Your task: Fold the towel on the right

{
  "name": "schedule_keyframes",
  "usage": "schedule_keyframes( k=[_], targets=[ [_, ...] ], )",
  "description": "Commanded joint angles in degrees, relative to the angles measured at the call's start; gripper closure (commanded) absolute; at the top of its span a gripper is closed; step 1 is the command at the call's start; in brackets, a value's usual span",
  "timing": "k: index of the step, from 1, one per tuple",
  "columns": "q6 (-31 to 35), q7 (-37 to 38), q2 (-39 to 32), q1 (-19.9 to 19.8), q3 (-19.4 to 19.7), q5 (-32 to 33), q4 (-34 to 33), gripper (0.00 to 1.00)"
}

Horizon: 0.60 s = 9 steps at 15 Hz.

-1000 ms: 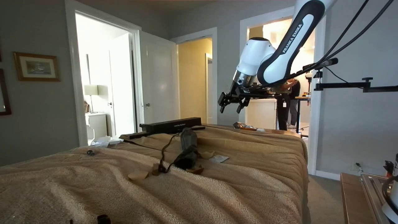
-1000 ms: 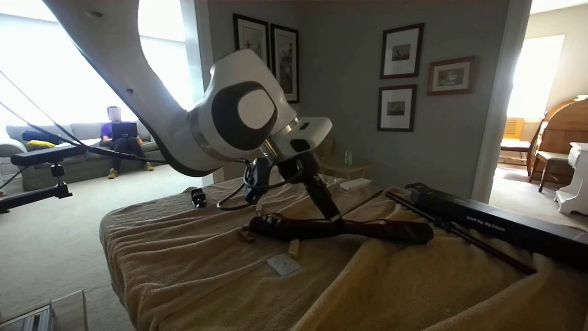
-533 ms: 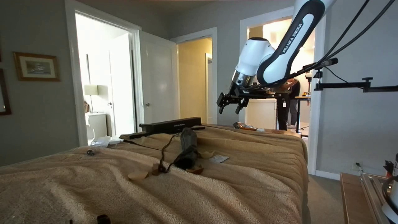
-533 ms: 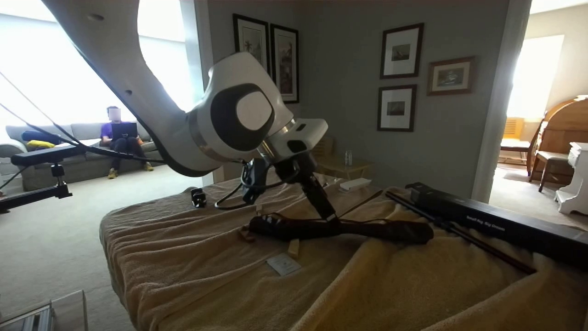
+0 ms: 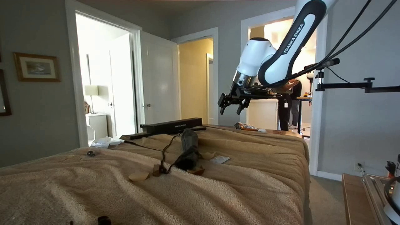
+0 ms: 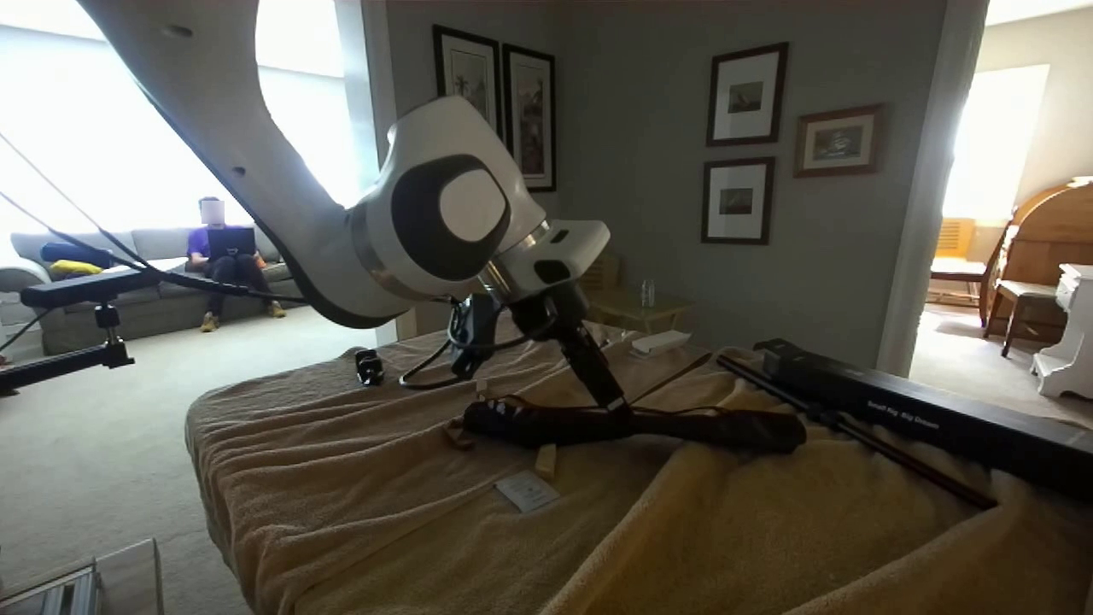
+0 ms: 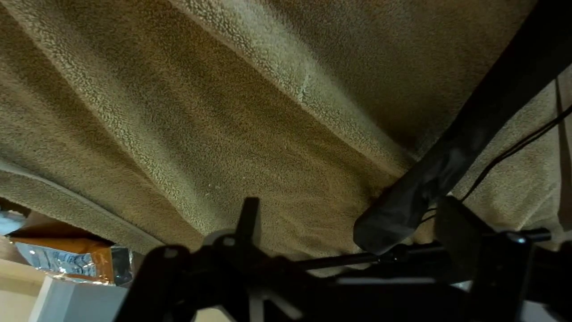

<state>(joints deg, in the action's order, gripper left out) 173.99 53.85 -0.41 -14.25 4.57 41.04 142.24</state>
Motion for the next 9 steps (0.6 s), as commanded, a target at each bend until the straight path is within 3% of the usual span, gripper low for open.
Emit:
schedule_keyframes(
  k=[1, 2, 3, 5, 9],
  targets=[
    [0.0, 0.0, 0.0, 0.0, 0.0, 0.0, 0.0, 0.0],
    [0.13, -6.11, -1.21, 0.65, -0.95, -8.04, 1.91, 0.0],
    [0.63, -10.26, -2.06, 2.95, 0.49, -13.11, 2.93, 0.0],
    [0.78, -16.15, -4.87, 4.58, -0.77, -21.89, 5.45, 0.0],
    [-4.91, -32.25, -9.34, -8.05, -19.51, -39.77, 5.31, 0.0]
  ],
)
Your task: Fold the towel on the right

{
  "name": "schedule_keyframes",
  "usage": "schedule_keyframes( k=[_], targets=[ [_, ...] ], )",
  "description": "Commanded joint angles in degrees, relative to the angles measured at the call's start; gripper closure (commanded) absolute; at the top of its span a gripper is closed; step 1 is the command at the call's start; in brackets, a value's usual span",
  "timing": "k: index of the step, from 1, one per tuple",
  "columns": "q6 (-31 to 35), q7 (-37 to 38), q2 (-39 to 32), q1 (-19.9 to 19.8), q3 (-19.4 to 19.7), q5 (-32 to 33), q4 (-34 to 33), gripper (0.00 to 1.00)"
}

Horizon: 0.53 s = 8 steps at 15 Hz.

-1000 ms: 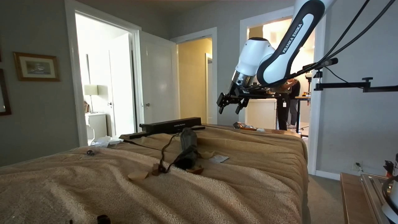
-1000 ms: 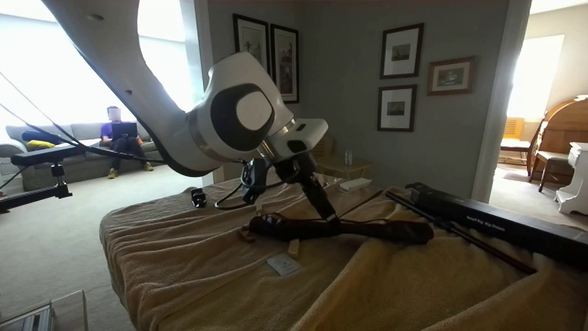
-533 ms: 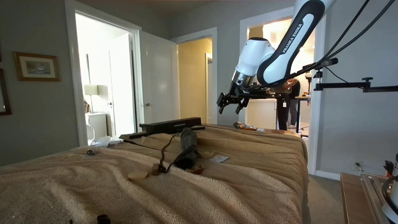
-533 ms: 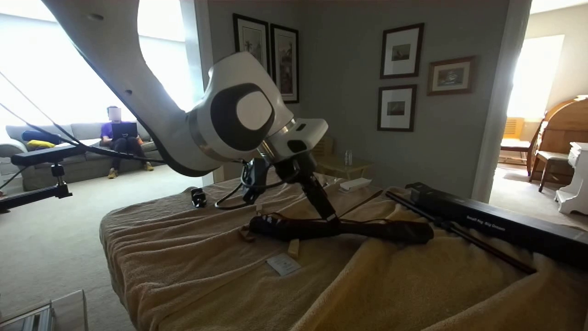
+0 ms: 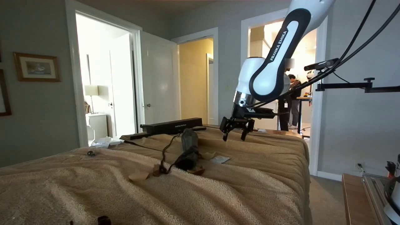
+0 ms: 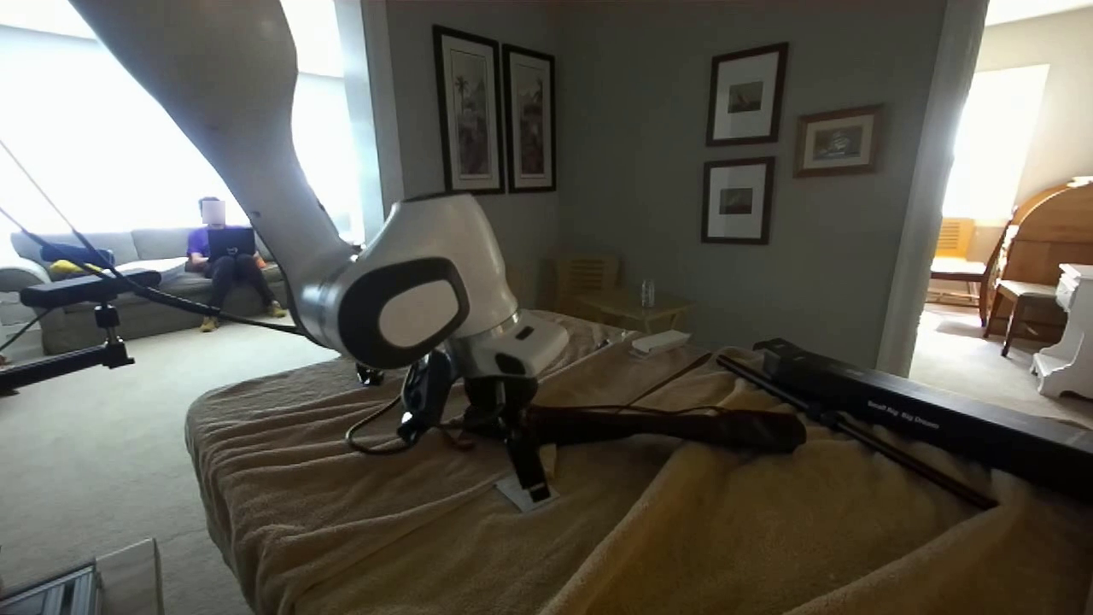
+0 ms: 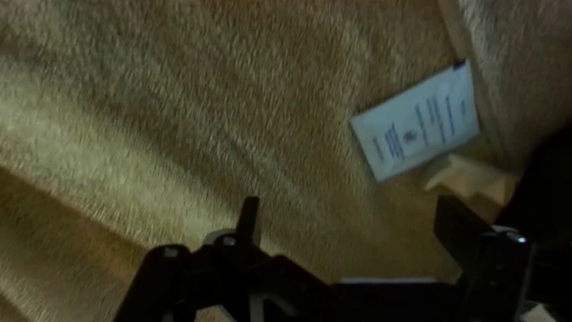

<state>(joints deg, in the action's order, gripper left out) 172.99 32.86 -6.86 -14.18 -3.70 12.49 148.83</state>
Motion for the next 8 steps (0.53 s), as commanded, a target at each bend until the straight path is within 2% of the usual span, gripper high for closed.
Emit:
schedule_keyframes(
  k=[1, 2, 3, 4, 6, 8],
  targets=[
    [-7.25, -15.25, -4.08, -12.38, -15.4, -13.8, -2.73, 0.0],
    [-11.32, -19.22, -4.35, -14.91, -16.88, -15.72, -3.82, 0.0],
    [-15.09, -23.18, -3.41, -15.33, -15.34, -17.82, -4.3, 0.0],
    [-18.33, -26.56, -2.4, -8.07, -6.83, -20.4, -5.0, 0.0],
    [-22.04, -25.8, -1.45, -5.8, 0.07, -16.23, -6.2, 0.0],
    [-23.06, -25.39, -1.95, -3.46, 5.81, -12.8, -7.67, 0.0]
  ],
)
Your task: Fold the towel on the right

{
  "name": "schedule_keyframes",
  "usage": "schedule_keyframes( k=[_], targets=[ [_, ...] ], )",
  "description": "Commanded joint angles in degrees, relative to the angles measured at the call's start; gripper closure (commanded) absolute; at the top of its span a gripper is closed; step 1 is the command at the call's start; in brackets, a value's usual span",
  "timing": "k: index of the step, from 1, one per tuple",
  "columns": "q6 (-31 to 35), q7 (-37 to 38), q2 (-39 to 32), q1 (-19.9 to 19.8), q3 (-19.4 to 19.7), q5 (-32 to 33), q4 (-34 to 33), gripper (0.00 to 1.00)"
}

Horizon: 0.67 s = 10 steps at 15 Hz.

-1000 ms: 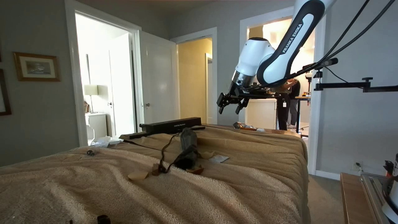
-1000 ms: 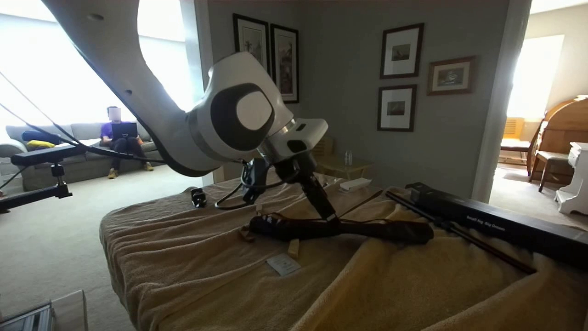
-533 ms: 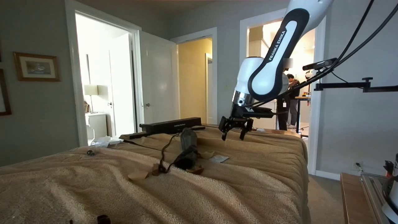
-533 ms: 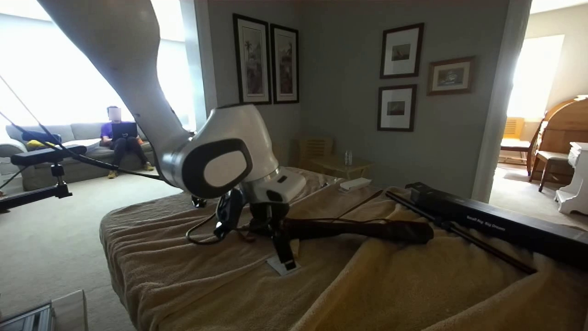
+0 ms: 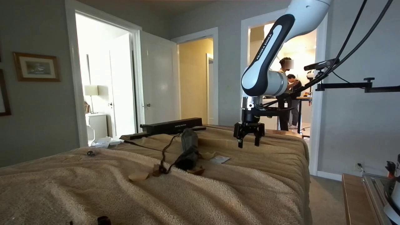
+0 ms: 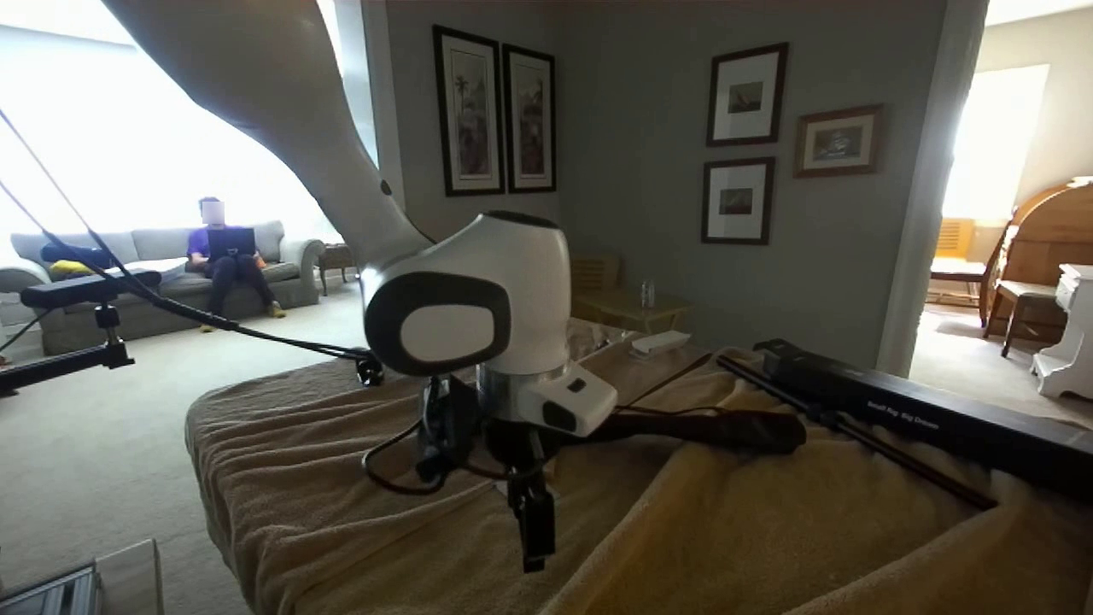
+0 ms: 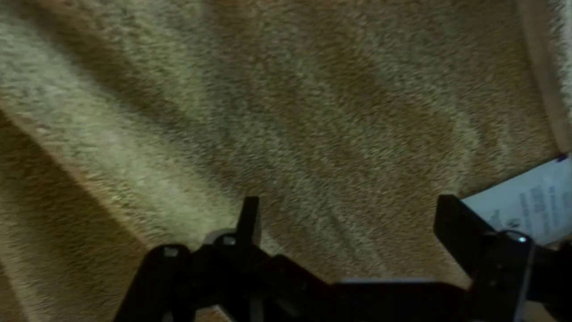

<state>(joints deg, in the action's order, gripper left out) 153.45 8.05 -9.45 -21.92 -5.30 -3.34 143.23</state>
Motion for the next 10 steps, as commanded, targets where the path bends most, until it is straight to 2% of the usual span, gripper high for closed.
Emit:
schedule_keyframes(
  k=[1, 5, 10],
  targets=[
    [-3.48, -0.83, 0.22, 5.14, 9.4, 3.73, -2.6, 0.0],
    [-1.21, -0.51, -0.28, 8.41, 13.99, 7.21, -2.36, 0.0],
    [2.54, -1.05, -2.22, 10.93, 16.53, 11.76, -2.4, 0.0]
  ],
)
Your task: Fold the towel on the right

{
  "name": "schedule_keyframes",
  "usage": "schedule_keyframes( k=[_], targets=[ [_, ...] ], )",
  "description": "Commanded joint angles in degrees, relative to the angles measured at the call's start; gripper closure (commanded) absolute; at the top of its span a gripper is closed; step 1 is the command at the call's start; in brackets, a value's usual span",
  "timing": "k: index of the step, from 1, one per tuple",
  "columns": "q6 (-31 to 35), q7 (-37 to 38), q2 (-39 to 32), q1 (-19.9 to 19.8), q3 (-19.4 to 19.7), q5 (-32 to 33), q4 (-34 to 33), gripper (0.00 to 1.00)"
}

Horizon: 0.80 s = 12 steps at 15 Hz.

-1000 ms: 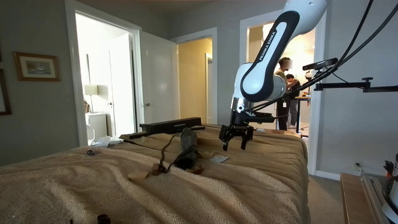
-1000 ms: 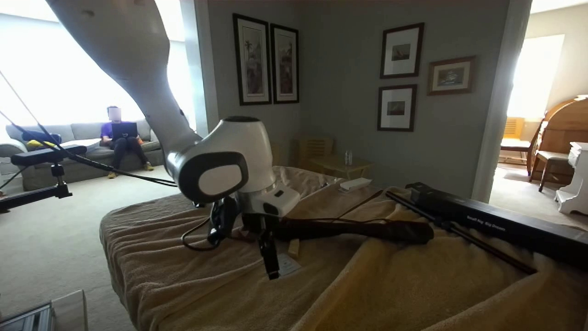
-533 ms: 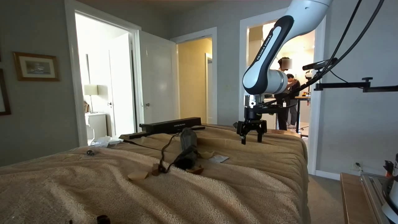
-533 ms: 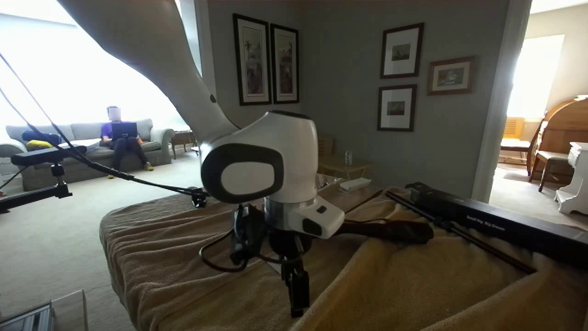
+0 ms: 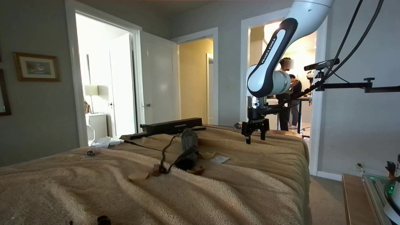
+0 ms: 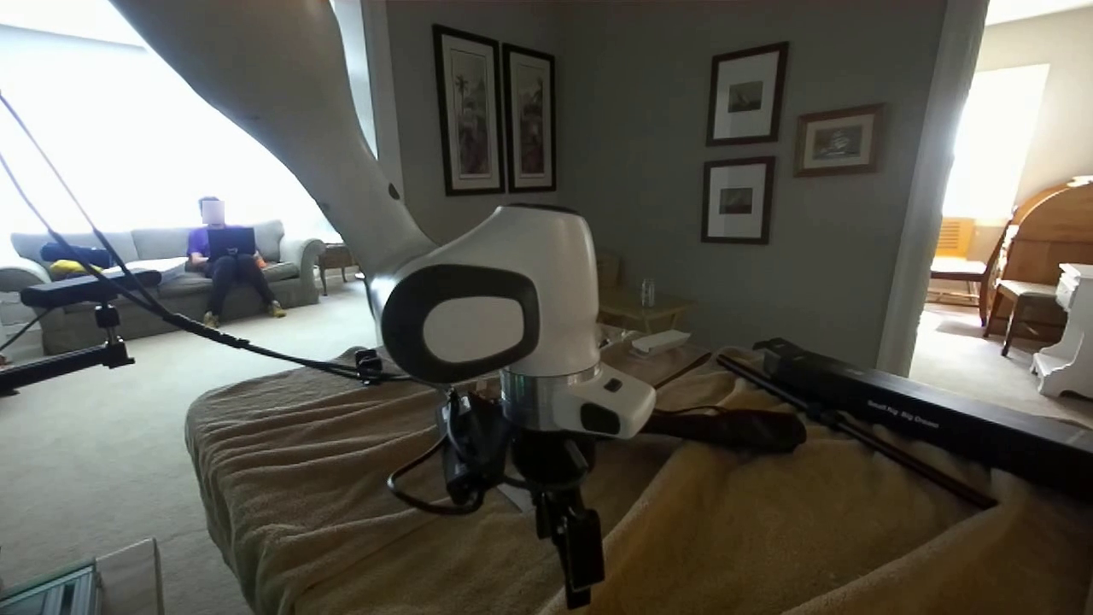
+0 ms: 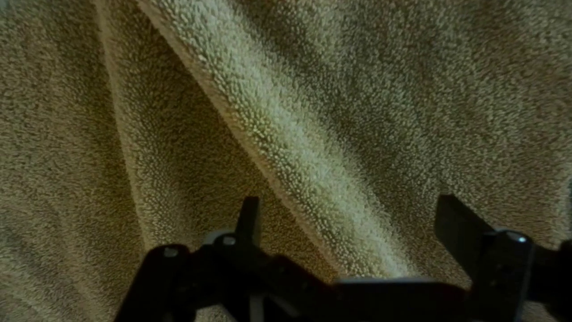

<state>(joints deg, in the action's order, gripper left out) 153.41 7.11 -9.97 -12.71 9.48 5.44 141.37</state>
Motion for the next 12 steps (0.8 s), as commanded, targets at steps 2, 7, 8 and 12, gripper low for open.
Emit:
schedule_keyframes(
  k=[2, 7, 8, 12],
  targets=[
    [4.79, -1.82, -2.72, 1.85, 1.77, 2.72, -0.44, 0.0],
    [7.66, -9.73, -5.76, 0.11, -0.57, -2.12, -1.01, 0.0],
    [7.54, -11.44, -6.37, -0.39, -1.22, -3.18, -1.27, 0.25],
    [3.49, -18.87, -9.37, -3.18, -3.93, -7.56, -4.07, 0.5]
  ],
)
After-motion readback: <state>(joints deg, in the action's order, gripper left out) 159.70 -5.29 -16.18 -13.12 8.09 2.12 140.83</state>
